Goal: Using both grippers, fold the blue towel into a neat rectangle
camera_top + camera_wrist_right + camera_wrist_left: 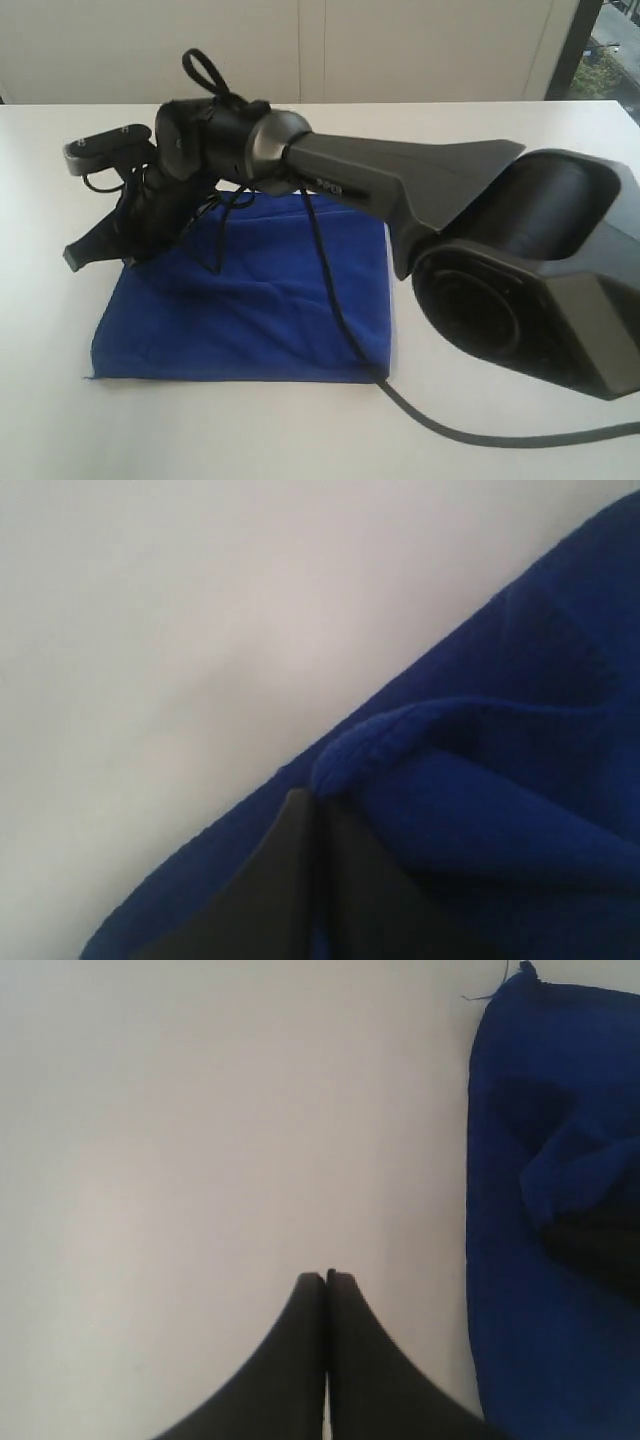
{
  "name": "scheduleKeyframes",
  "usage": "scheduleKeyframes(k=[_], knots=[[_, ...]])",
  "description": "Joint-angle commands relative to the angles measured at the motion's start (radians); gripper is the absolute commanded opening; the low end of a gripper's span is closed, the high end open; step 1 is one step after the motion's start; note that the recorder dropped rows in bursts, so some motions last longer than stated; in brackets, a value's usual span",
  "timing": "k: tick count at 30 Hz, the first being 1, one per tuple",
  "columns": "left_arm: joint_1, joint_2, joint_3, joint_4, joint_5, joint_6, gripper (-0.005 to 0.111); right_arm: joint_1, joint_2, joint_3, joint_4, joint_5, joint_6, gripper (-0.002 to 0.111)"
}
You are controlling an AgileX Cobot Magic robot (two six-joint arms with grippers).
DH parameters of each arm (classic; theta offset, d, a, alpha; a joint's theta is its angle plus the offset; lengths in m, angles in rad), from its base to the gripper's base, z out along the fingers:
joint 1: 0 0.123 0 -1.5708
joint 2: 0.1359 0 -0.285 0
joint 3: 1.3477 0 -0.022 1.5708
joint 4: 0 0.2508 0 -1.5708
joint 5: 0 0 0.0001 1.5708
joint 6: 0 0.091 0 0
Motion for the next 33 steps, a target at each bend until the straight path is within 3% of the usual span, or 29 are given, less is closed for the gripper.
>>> scheduleKeyframes(k=[1,7,14,17,20,26,33], knots=[[0.004,-0.011,0.006,-0.014,0.01,-0.001,0.0,-0.001,0.006,-0.013,0.002,-0.025,-0.011,0.004],[0.004,-0.011,0.006,-0.014,0.01,-0.001,0.0,-0.005,-0.062,-0.013,0.0,0.039,-0.009,0.042],[0.004,-0.011,0.006,-0.014,0.01,-0.001,0.0,-0.059,-0.163,-0.013,-0.004,0.174,-0.009,0.046],[0.004,-0.011,0.006,-0.014,0.01,-0.001,0.0,-0.12,-0.179,-0.013,-0.006,0.255,-0.016,0.044],[0.004,-0.011,0.006,-0.014,0.01,-0.001,0.0,-0.189,-0.179,-0.011,-0.028,0.305,-0.038,0.034],[0.004,-0.011,0.006,-0.014,0.01,-0.001,0.0,-0.313,-0.15,-0.011,-0.141,0.351,-0.042,0.0],[0.004,-0.011,0.006,-0.014,0.01,-0.001,0.0,-0.415,-0.083,-0.011,-0.143,0.341,-0.14,0.0]])
